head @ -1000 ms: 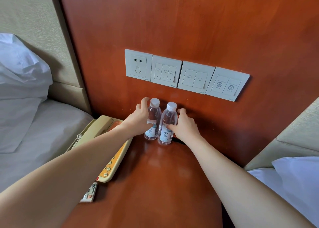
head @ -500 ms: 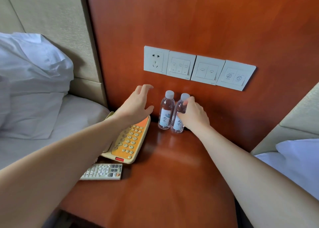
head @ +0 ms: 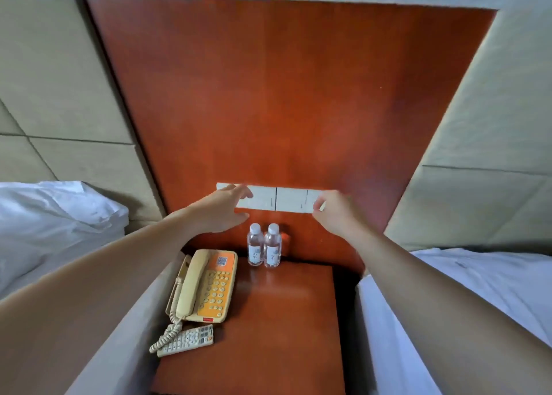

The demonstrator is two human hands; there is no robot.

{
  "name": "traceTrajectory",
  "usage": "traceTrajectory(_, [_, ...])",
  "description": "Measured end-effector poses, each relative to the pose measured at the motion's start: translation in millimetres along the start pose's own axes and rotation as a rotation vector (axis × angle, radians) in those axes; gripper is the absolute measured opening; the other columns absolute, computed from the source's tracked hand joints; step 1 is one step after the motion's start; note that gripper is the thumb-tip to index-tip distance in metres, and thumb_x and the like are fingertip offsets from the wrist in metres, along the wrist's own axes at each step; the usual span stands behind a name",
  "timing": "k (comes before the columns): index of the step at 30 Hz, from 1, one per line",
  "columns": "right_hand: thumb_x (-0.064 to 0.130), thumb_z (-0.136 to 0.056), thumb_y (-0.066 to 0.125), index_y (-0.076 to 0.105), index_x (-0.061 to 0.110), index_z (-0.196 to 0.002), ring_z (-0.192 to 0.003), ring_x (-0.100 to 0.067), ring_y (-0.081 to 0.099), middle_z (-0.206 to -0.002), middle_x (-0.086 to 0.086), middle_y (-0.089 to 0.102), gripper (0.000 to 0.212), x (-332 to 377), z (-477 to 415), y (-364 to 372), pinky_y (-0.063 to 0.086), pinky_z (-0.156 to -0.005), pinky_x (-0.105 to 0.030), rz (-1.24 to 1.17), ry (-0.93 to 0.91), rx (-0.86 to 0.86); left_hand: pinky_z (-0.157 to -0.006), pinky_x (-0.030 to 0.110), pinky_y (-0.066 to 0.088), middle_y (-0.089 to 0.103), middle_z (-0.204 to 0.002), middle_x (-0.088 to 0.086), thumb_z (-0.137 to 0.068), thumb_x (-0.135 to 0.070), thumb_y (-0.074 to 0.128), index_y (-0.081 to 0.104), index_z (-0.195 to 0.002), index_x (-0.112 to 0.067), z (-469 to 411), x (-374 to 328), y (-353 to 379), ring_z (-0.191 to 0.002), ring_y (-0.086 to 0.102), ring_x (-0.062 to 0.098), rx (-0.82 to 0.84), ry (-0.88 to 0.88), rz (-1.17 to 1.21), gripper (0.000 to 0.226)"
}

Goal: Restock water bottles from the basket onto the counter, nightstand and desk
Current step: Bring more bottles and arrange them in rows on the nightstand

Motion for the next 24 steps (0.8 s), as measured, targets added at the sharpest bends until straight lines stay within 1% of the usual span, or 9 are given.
traceTrajectory(1, [0.022, -0.088, 0.057, 0.062, 0.027, -0.088, -0.086, -0.024, 0.064, -0.098, 0.001, 0.068, 0.008, -1, 6, -30, 0.054, -0.073, -0.032, 0.003, 0.011, -0.024, -0.100, 0.036, 0.043, 0.044, -0.144, 0.003, -0.095, -0.030, 0.058, 0.039, -0.140, -0.023, -1, -21, -17, -0.124, 0.048, 0.021, 0.042, 0.026, -0.016, 0.049])
traceTrajectory(3, [0.023, -0.088, 0.057, 0.061, 0.028, -0.088, -0.077, -0.017, 0.060, -0.096, 0.004, 0.067, 0.007, -4, 22, -77, 0.042, -0.058, -0.023, 0.029, 0.018, -0.020, -0.103, 0.036, 0.042, 0.044, -0.144, 0.002, -0.096, -0.030, 0.057, 0.038, -0.141, -0.023, -2, -64, -45, -0.126, 0.047, 0.021, 0.083, 0.083, -0.034, 0.049])
traceTrajectory(4, [0.024, -0.088, 0.056, 0.060, 0.029, -0.087, -0.075, -0.015, 0.058, -0.095, 0.006, 0.066, 0.006, -9, 33, -101, 0.037, -0.056, -0.022, 0.054, 0.038, -0.014, -0.104, 0.035, 0.041, 0.042, -0.145, 0.002, -0.097, -0.030, 0.056, 0.037, -0.142, -0.022, -2, -89, -58, -0.127, 0.046, 0.021, 0.091, 0.115, -0.036, 0.050])
traceTrajectory(7, [0.025, -0.085, 0.050, 0.058, 0.032, -0.082, -0.082, -0.020, 0.056, -0.096, 0.006, 0.063, 0.011, -32, 71, -161, 0.042, -0.069, -0.027, 0.116, 0.118, -0.038, -0.105, 0.035, 0.041, 0.038, -0.148, 0.002, -0.098, -0.032, 0.055, 0.032, -0.145, -0.023, 5, -159, -82, -0.125, 0.049, 0.021, 0.121, 0.213, -0.082, 0.053])
traceTrajectory(10, [0.027, -0.085, 0.050, 0.058, 0.033, -0.082, -0.087, -0.021, 0.059, -0.099, 0.007, 0.064, 0.010, -63, 109, -210, 0.040, -0.072, -0.027, 0.136, 0.170, -0.076, -0.107, 0.036, 0.040, 0.036, -0.149, 0.002, -0.097, -0.036, 0.055, 0.030, -0.146, -0.023, 14, -220, -93, -0.126, 0.048, 0.021, 0.126, 0.302, -0.077, 0.056])
traceTrajectory(12, [0.031, -0.085, 0.054, 0.060, 0.033, -0.089, -0.091, -0.021, 0.060, -0.102, 0.007, 0.066, 0.007, -86, 139, -243, 0.039, -0.072, -0.027, 0.140, 0.212, -0.116, -0.111, 0.037, 0.037, 0.034, -0.152, 0.001, -0.097, -0.039, 0.055, 0.029, -0.147, -0.024, 20, -261, -98, -0.133, 0.043, 0.021, 0.111, 0.349, -0.039, 0.058])
traceTrajectory(17, [0.032, -0.085, 0.057, 0.062, 0.032, -0.111, -0.111, -0.023, 0.058, -0.119, 0.003, 0.064, 0.027, -144, 227, -317, 0.043, -0.085, -0.028, 0.131, 0.389, -0.259, -0.109, 0.035, 0.034, 0.035, -0.153, 0.006, -0.096, -0.042, 0.055, 0.027, -0.150, -0.018, 30, -362, -105, -0.135, 0.041, 0.024, 0.057, 0.523, -0.023, 0.065])
traceTrajectory(21, [0.030, -0.086, 0.057, 0.058, 0.030, -0.098, -0.101, -0.025, 0.058, -0.105, 0.000, 0.063, 0.011, -174, 317, -356, 0.048, -0.083, -0.031, 0.131, 0.537, -0.405, -0.110, 0.030, 0.031, 0.031, -0.154, 0.010, -0.096, -0.041, 0.054, 0.021, -0.153, -0.011, 47, -438, -96, -0.136, 0.039, 0.025, 0.110, 0.734, -0.048, 0.072])
traceTrajectory(24, [0.038, -0.092, 0.059, 0.055, 0.024, -0.119, -0.105, -0.025, 0.059, -0.117, -0.002, 0.063, 0.031, -182, 389, -369, 0.050, -0.089, -0.035, 0.159, 0.683, -0.509, -0.111, 0.030, 0.031, 0.026, -0.157, 0.010, -0.097, -0.044, 0.050, 0.015, -0.154, -0.011, 67, -492, -88, -0.136, 0.040, 0.025, 0.158, 0.914, -0.084, 0.075])
Point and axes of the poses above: each hand's wrist, its own z-axis away from the middle knuckle, its own y-axis out of the palm, x = y × z, the point moved 3 cm from there along -z, towards the middle knuckle
